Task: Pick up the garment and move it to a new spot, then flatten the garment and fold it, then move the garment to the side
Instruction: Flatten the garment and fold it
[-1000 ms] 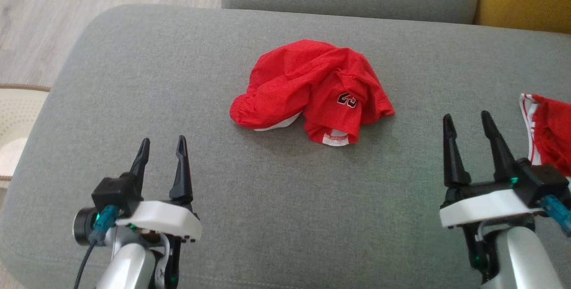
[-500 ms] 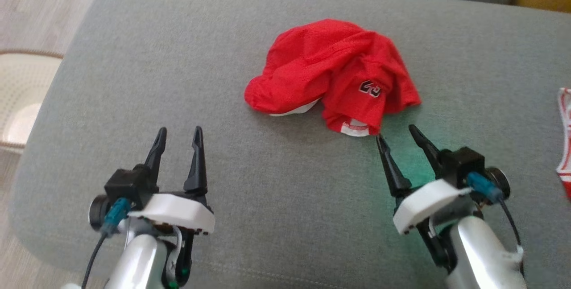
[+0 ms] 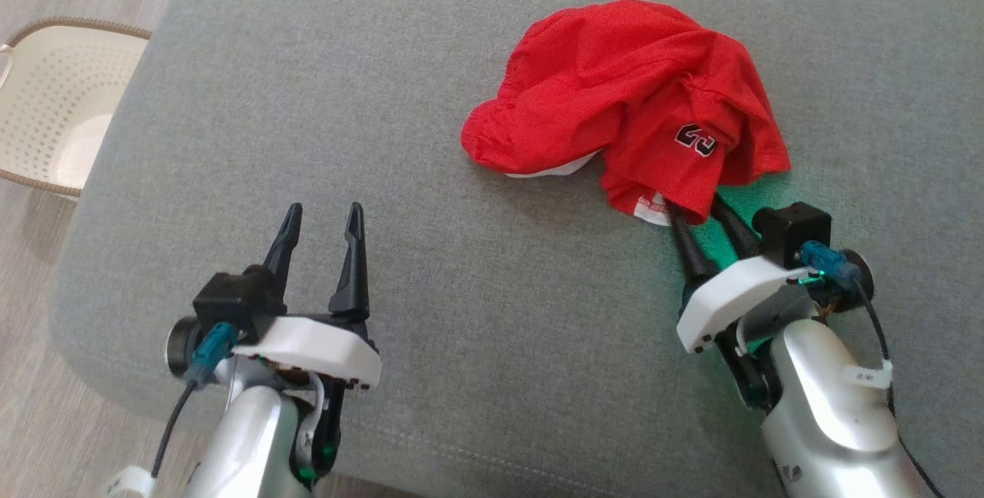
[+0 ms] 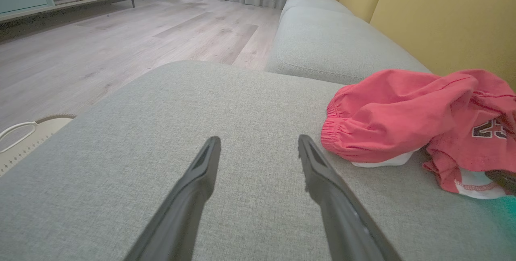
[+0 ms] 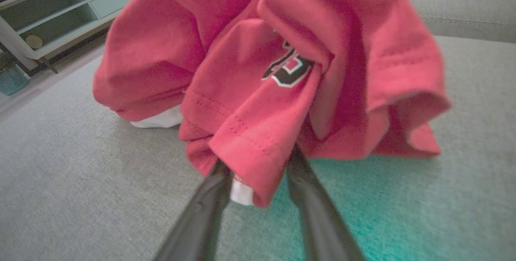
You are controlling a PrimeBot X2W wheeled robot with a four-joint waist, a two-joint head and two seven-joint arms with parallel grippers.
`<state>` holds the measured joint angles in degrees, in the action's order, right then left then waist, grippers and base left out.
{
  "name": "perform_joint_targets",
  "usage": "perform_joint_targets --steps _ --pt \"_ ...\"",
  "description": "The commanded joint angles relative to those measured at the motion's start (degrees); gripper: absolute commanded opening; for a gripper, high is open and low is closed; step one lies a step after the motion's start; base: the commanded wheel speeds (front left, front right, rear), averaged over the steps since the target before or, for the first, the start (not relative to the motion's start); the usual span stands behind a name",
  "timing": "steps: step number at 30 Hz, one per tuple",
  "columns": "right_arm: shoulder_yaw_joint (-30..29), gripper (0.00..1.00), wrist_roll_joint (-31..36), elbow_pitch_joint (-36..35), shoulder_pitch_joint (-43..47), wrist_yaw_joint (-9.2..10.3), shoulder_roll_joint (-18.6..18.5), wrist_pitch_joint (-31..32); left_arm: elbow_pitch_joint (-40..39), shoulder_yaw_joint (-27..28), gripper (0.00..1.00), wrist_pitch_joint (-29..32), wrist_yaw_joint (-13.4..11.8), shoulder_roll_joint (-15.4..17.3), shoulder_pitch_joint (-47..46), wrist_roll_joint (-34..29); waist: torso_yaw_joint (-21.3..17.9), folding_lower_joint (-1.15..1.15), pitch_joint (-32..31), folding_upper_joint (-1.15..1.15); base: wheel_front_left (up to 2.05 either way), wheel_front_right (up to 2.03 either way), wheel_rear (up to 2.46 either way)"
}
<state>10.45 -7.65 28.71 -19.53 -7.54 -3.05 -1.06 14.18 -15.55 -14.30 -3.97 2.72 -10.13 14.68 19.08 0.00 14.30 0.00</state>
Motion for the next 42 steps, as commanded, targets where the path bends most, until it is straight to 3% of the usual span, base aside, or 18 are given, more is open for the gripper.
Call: perform_joint_targets --steps 1,8,16,25,32,33,34,39,42 --pt "1.49 0.0 -0.08 -1.18 -2.11 0.05 0.17 -1.35 -1.47 2.46 1.0 -0.7 0.18 0.26 -2.16 -0.53 0.13 0.0 0.09 0.0 0.0 0.0 0.0" --pt "4.35 0.0 -2.43 -2.58 -2.32 0.05 0.17 -3.34 -0.67 3.18 1.0 -0.7 0.06 0.18 -1.47 -0.26 -2.05 0.0 -2.33 0.0 0.0 0.0 0.0" --pt "3.51 0.0 -6.76 -13.88 1.58 0.05 -1.15 0.77 -0.24 4.19 1.0 -0.7 0.08 0.17 0.3 -0.48 -6.76 0.0 -6.98 0.0 0.0 0.0 0.0" --pt "-6.45 0.0 -10.35 -27.29 9.33 0.05 -2.4 12.64 -0.15 4.73 1.0 -0.7 0.53 0.16 2.36 -1.0 -10.52 0.0 -9.35 0.0 0.0 0.0 0.0" --pt "-17.51 0.0 -10.51 -25.5 11.75 0.05 -1.3 20.29 -0.24 4.12 1.0 -0.7 0.81 0.16 2.08 -1.2 -10.7 0.0 -8.47 0.0 0.0 0.0 0.0" --pt "-18.64 0.3 -9.08 -24.29 11.72 0.05 -1.63 20.47 -0.2 3.95 1.0 -0.7 0.84 0.16 1.96 -1.21 -10.59 0.0 -8.21 0.0 0.0 0.0 0.0" --pt "-19.89 1.0 -7.16 -23.01 11.58 0.05 -2.07 20.05 -0.13 3.79 1.0 -0.7 0.87 0.16 1.84 -1.2 -10.47 0.0 -8.02 0.0 0.0 0.0 0.0" --pt "-23.31 1.0 1.38 -18.85 9.7 0.05 -2.54 13.89 0.12 2.99 1.0 -0.7 0.82 0.16 1.47 -1.12 -10.17 0.0 -7.34 0.0 0.0 0.0 0.0" --pt "-21.97 1.0 2.0 -18.86 8.85 0.05 -1.78 9.34 0.22 2.88 1.0 -0.7 0.7 0.16 1.38 -1.21 -10.58 0.0 -7.55 0.0 0.0 0.0 0.0"
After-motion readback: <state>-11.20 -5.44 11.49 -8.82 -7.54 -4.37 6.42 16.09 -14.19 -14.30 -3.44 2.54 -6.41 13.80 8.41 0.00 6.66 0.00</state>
